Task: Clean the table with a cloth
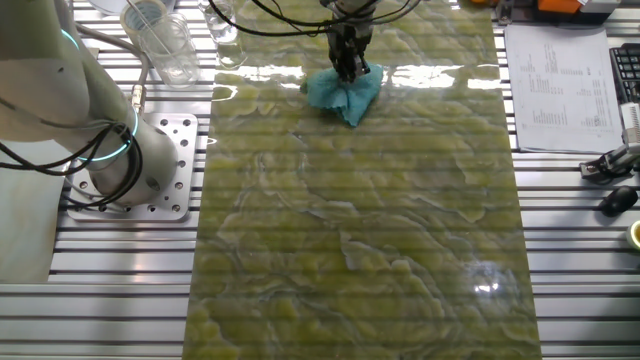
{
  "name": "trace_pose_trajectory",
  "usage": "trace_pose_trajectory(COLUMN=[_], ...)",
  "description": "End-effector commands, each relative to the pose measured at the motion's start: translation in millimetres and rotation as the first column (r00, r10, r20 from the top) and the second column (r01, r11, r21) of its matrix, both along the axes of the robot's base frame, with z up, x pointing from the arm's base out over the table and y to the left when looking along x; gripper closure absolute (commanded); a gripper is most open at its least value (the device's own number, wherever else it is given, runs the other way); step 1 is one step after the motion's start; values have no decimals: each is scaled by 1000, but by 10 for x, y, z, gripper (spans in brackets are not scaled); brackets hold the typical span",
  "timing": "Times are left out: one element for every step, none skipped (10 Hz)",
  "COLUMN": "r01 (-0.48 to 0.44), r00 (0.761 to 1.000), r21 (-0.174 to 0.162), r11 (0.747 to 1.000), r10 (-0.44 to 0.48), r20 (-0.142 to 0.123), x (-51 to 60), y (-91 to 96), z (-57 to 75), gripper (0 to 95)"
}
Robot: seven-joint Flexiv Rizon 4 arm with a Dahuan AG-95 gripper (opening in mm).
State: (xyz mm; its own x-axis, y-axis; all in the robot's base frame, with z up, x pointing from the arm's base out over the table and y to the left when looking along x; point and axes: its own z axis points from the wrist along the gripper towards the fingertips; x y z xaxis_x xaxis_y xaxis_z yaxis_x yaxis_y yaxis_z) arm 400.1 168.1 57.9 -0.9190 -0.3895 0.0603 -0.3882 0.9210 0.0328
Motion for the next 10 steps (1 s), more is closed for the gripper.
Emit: trace_pose_trajectory(r01=[8, 15, 23, 26, 29, 27, 15, 10, -6, -32], r00=[1000, 1000, 1000, 1000, 999, 999, 1000, 1000, 1000, 999], r21=[11, 11, 10, 10, 9, 9, 6, 5, 1, -9], r11=[1000, 1000, 1000, 1000, 1000, 1000, 1000, 1000, 1000, 999], r10=[-8, -15, -23, -26, -29, -26, -15, -10, 6, 32], r20=[-8, -13, -14, -15, -19, -20, -21, -21, -20, -16], x=[-18, -29, -41, -47, -62, -54, -21, 9, 64, 111], y=[27, 40, 51, 56, 52, 18, -41, -89, -172, -251], z=[78, 153, 223, 260, 367, 436, 490, 522, 568, 589], gripper=[950, 950, 950, 950, 950, 950, 950, 950, 950, 950])
